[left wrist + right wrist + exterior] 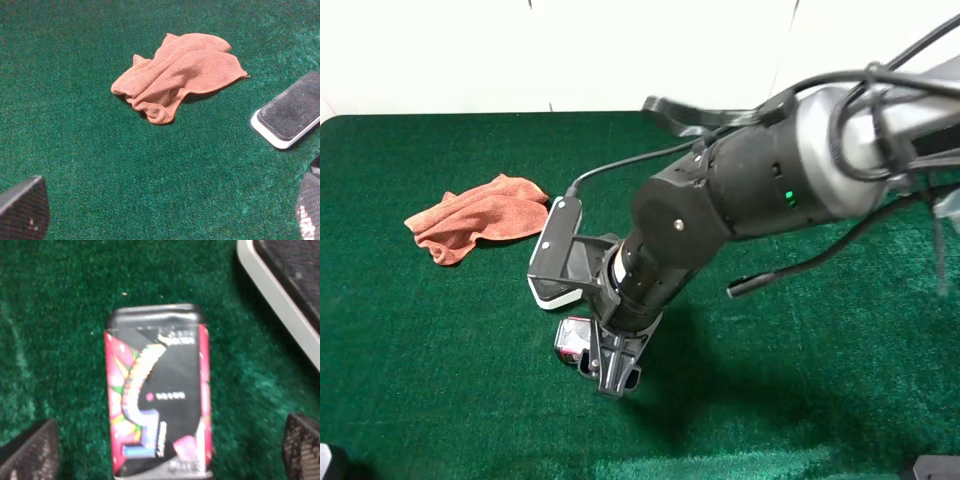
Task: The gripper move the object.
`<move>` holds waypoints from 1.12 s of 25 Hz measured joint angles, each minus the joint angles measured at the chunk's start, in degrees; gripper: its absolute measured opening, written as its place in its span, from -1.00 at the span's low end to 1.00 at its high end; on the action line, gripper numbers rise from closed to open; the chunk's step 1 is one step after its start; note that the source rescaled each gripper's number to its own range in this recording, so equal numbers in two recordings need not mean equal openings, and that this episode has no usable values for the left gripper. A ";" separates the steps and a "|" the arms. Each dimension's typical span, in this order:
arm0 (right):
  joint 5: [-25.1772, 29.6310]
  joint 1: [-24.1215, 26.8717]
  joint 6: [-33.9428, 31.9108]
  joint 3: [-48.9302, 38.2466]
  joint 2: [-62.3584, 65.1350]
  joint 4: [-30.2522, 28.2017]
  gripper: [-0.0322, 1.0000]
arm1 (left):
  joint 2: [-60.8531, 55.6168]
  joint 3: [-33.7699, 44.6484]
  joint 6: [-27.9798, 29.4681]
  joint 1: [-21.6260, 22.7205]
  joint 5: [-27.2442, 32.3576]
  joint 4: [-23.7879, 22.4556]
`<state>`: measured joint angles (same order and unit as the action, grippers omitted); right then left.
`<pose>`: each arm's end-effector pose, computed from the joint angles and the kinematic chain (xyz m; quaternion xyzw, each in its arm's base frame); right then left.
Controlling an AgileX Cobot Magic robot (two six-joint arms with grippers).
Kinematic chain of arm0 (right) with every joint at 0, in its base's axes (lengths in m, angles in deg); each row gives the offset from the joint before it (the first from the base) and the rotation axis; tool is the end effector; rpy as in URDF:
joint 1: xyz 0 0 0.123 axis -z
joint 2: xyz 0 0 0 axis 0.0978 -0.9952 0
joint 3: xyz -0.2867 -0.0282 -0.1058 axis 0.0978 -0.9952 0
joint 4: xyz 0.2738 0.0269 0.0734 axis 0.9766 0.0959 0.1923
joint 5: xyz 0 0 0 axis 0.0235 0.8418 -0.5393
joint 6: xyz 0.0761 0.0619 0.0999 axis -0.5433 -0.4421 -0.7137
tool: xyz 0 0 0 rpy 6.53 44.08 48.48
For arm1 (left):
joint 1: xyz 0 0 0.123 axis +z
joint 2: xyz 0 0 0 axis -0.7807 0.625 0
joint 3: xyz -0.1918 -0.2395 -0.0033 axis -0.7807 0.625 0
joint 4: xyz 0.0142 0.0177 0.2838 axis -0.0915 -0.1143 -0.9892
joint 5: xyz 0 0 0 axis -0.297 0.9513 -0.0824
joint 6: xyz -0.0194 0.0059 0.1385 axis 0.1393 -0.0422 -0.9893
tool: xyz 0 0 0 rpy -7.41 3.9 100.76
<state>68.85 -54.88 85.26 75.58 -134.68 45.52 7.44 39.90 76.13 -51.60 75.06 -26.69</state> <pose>0.1745 0.3327 0.0715 -0.6231 0.7646 0.0985 0.1324 0.0435 -0.0164 0.2725 0.0590 0.8484 -0.0341 0.5249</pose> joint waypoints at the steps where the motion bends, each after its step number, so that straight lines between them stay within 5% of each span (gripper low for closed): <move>1: 0.46 0.00 -1.33 0.00 0.86 -0.82 0.95 | 0.00 0.00 0.00 0.00 0.00 0.00; 10: 5.77 6.66 -12.20 0.00 9.37 -10.73 1.00 | 0.00 0.00 0.00 0.00 0.00 0.00; 18: 8.62 22.16 -15.88 -0.05 18.17 -12.48 1.00 | 0.00 0.00 0.00 0.00 0.00 0.00; 28: 19.41 39.79 -17.94 -0.05 34.14 -12.72 1.00 | 0.00 0.00 0.00 0.00 0.00 0.00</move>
<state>88.27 -15.09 67.32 75.53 -100.54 32.80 7.44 39.90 76.13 -51.60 75.06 -26.69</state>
